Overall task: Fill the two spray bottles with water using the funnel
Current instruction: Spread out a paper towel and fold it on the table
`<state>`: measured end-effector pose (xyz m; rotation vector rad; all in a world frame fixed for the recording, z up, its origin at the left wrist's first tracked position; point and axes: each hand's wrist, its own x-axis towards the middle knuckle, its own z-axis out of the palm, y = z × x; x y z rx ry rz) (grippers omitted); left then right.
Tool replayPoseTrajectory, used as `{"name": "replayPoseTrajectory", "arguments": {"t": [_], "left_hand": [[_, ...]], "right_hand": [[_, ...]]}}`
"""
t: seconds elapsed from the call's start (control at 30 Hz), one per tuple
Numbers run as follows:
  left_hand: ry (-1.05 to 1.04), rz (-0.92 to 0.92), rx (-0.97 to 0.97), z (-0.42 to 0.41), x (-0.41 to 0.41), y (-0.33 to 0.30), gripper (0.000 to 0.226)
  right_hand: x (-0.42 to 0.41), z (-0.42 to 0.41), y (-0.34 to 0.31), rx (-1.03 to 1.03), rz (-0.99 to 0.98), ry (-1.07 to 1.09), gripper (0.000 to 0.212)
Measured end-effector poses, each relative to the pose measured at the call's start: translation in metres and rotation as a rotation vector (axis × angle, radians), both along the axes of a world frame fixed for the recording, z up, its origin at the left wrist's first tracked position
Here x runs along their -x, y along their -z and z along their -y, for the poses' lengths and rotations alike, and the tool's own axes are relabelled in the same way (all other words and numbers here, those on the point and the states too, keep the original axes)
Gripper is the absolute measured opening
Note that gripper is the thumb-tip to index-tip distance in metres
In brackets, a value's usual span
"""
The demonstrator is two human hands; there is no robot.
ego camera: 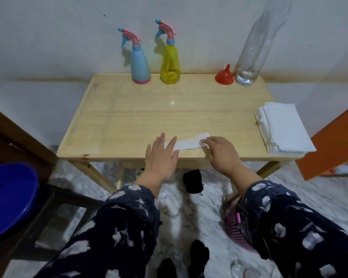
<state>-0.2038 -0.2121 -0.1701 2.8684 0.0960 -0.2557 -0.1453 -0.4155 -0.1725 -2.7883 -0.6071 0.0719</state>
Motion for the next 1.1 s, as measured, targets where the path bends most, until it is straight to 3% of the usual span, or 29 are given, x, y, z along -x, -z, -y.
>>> {"name": "replayPoseTrajectory", "arguments": {"t": [0.1, 0.2, 0.37, 0.6, 0.83, 1.1], "left_hand": [[-0.037, -0.101, -0.003, 0.001, 0.005, 0.004, 0.055], [-0.005, -0.075, -0.021, 0.004, 0.011, 0.011, 0.057], [0.039, -0.004, -0.031, 0.008, 0.024, 0.011, 0.056], [0.067, 0.078, 0.000, 0.009, 0.023, -0.007, 0.050], [0.098, 0.114, 0.009, 0.022, -0.046, -0.038, 0.054], [0.055, 0.115, -0.028, 0.046, -0.176, -0.035, 0.051]], "right_hand": [[-0.003, -0.003, 0.000, 0.065, -0.078, 0.075, 0.045], [0.001, -0.011, -0.001, 0.142, -0.092, 0.083, 0.039], [0.015, -0.013, 0.009, -0.052, -0.014, 0.106, 0.024], [0.025, 0.002, 0.004, -0.131, 0.020, 0.130, 0.036], [-0.028, 0.024, -0.030, -0.200, 0.155, 0.149, 0.042], [-0.157, 0.041, -0.024, -0.212, 0.124, 0.174, 0.046]]}}
